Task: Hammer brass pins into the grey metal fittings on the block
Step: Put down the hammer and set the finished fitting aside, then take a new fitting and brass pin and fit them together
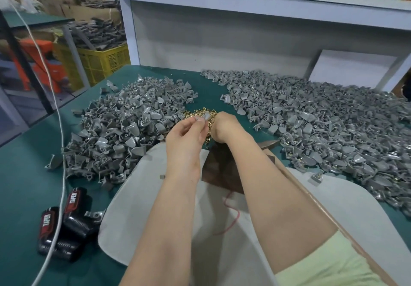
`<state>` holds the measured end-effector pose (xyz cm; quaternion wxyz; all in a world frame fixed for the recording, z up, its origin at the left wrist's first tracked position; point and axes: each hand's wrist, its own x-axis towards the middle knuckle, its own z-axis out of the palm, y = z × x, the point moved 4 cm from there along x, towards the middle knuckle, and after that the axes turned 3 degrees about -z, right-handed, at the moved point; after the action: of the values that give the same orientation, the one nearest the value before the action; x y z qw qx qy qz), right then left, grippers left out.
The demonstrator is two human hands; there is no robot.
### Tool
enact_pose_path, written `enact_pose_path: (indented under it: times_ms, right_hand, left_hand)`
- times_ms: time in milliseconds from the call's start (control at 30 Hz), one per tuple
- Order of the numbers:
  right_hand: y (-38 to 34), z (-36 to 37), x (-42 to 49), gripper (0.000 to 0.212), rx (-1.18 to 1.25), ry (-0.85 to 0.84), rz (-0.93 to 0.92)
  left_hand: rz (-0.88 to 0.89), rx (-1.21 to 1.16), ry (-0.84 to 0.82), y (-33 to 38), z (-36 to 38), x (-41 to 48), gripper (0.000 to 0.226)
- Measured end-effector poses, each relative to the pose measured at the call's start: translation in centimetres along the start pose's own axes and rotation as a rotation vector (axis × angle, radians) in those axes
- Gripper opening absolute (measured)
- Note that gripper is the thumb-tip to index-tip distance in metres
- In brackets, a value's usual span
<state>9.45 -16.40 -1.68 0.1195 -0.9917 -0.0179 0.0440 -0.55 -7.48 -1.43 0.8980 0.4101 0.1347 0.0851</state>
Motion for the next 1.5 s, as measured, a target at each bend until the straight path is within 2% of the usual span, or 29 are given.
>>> enact_pose_path:
  times_ms: [67,133,233,300,400,533,633,767,867,1067,1167,1267,1367,1500]
  right_hand:
    - [0.8,-0.9,-0.5,0.01,0.16,0.119,0.022]
    - [1.7,-1.8,-1.1,0.015,0.39,0.18,-0.005]
    - [3.6,-3.5,-3.6,0.016,0.794,0.214,-0.042]
    - [5.2,-4.3,-5.9,0.019,0.976,0.208,-0.094]
    - [7.3,-4.5,-9.1,0.019,0.999,0.196,-0.131]
    - [8.6,-3.5,-11.5,0.022,0.803,0.291,-0.121]
    - [8.6,-2.8,-11.8,0.024,0.814,0.303,-0.128]
    - [7.8,-3.1,-11.8,0.024,0.861,0.344,-0.186]
    - [7.6,-3.2,-11.7,0.022,0.92,0.388,-0.21]
    - [7.8,-2.2,-11.6,0.018,1.378,0.257,-0.155]
    - [8.3,-2.5,-11.6,0.02,1.287,0.301,-0.148]
    - [8.8,-3.0,-11.7,0.019,0.898,0.419,-0.129]
    - [8.0,-2.4,-11.8,0.015,0.648,0.364,-0.15]
    - [7.3,-2.3,-12.1,0.014,0.429,0.335,-0.154]
  left_hand:
    - [0.028,0.047,-0.013,0.0,0.0,0.0,0.011]
    - [0.077,0.17,-0.013,0.0,0.0,0.1,0.013]
    - [0.247,0.529,-0.033,0.1,0.4,0.0,0.013]
    - [0.357,0.776,-0.12,-0.2,1.2,-0.6,0.009]
    - [0.415,1.107,-0.264,-1.4,2.4,-1.5,0.007]
    - [0.421,1.537,-0.243,-2.5,2.7,-2.0,0.004]
    - [0.449,1.547,-0.236,-2.3,2.8,-2.1,0.012]
    - [0.546,1.285,-0.291,-1.4,3.3,-2.5,0.009]
    - [0.58,1.181,-0.345,-1.4,3.6,-2.7,0.007]
    - [0.636,1.119,-0.361,-1.4,4.0,-3.1,0.007]
    - [0.639,1.157,-0.349,-1.4,4.0,-3.3,0.007]
    - [0.541,1.309,-0.31,-1.4,3.3,-2.7,0.009]
    - [0.452,1.474,-0.327,-1.8,3.0,-2.4,0.014]
    - [0.448,1.581,-0.312,-2.2,3.1,-2.5,0.009]
